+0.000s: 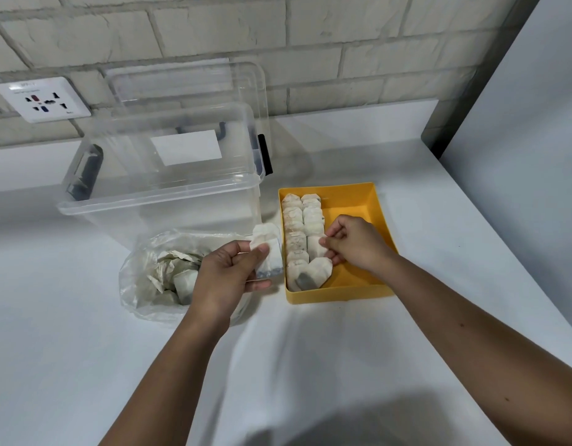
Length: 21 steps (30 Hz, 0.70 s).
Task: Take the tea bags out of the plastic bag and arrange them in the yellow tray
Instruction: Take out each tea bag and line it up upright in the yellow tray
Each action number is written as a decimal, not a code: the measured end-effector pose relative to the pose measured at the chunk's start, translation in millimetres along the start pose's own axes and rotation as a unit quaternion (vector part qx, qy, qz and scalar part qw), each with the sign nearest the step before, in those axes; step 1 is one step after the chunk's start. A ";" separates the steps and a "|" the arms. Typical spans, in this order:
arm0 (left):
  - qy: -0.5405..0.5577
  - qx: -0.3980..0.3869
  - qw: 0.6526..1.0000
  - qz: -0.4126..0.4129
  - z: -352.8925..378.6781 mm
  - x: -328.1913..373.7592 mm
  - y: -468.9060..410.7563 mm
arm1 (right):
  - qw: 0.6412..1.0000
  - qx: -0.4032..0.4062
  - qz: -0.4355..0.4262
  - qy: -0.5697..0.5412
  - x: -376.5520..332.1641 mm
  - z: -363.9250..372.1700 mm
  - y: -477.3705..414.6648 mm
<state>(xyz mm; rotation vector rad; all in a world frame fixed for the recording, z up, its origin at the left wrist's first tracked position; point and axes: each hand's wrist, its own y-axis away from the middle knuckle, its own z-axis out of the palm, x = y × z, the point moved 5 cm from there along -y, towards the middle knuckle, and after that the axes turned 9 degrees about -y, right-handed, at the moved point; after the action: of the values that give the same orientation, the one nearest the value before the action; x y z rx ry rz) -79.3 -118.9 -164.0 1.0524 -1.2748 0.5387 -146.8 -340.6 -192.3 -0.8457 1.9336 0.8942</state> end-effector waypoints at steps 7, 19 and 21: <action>-0.008 0.003 1.000 0.004 1.9 -1.0 -0.3 | 1.000 0.003 0.012 -0.007 -0.4 0.9 -4.0; -0.018 0.001 1.000 0.003 1.0 -5.2 -3.5 | 0.984 -0.128 0.047 0.112 -7.4 2.7 33.1; -0.017 -0.001 1.000 0.002 0.6 -6.0 -2.2 | 0.983 -0.137 0.016 0.122 -15.2 2.2 37.9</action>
<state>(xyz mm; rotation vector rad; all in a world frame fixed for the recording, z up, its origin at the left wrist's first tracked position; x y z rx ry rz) -79.4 -119.2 -170.4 1.0612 -1.3078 0.5248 -170.0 -315.6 -169.7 -1.1318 2.0664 1.1380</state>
